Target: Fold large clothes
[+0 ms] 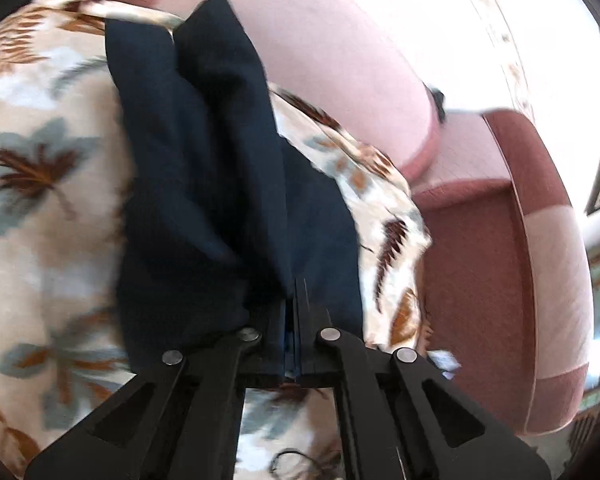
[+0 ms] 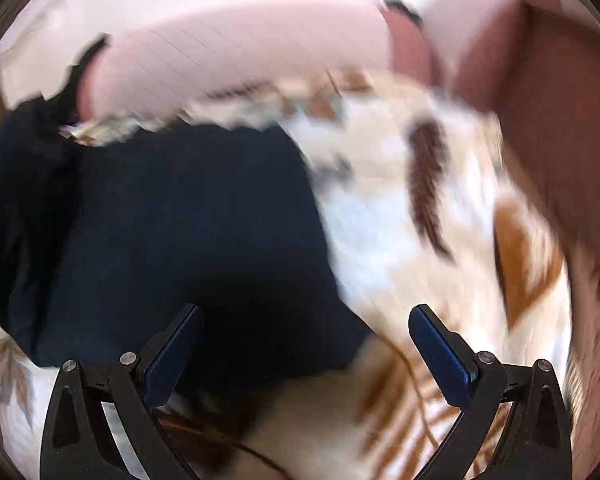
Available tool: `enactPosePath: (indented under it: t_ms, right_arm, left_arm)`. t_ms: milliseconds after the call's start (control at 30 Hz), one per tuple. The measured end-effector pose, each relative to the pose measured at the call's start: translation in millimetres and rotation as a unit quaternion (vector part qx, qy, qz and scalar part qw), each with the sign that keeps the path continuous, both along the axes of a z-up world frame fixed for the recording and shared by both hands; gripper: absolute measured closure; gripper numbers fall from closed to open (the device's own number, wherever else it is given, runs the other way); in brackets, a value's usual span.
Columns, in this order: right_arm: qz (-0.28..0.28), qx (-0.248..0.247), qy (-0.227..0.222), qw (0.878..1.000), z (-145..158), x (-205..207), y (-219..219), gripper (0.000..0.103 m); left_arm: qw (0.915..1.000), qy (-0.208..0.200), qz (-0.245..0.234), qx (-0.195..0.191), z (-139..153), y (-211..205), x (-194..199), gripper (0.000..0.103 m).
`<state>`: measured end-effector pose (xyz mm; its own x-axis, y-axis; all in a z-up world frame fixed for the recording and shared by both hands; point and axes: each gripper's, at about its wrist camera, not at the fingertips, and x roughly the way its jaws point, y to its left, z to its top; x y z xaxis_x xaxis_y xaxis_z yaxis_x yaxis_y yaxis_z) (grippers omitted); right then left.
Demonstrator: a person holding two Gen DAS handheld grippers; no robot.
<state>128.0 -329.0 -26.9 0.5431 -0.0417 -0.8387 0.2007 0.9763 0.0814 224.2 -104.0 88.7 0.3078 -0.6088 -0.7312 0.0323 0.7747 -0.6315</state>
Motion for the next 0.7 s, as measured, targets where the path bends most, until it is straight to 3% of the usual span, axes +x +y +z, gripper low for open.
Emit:
enactPosePath:
  t_ms: [67, 133, 300, 467, 533, 700]
  right_arm:
    - [0.002, 0.043, 0.000, 0.999, -17, -7, -9, 0.000]
    - [0.009, 0.028, -0.026, 0.999, -17, -13, -4, 0.000]
    - [0.012, 0.016, -0.024, 1.000, -20, -10, 0, 0.000]
    - [0.012, 0.017, -0.031, 0.999, -20, -11, 2, 0.000]
    - [0.012, 0.018, -0.030, 0.999, -21, -11, 1, 0.000]
    - [0.017, 0.036, -0.027, 0.999, -16, -12, -5, 0.000]
  left_arm:
    - [0.9996, -0.012, -0.016, 0.019, -1, -21, 0, 0.103]
    - [0.9993, 0.009, -0.029, 0.023, -17, -44, 5, 0.103]
    - [0.9962, 0.065, -0.045, 0.037, -66, -78, 13, 0.103]
    - [0.9934, 0.088, -0.057, 0.047, -91, -87, 8, 0.102]
    - [0.9931, 0.091, -0.061, 0.044, -90, -84, 6, 0.100]
    - [0.9922, 0.053, -0.109, 0.027, -53, -68, -23, 0.076]
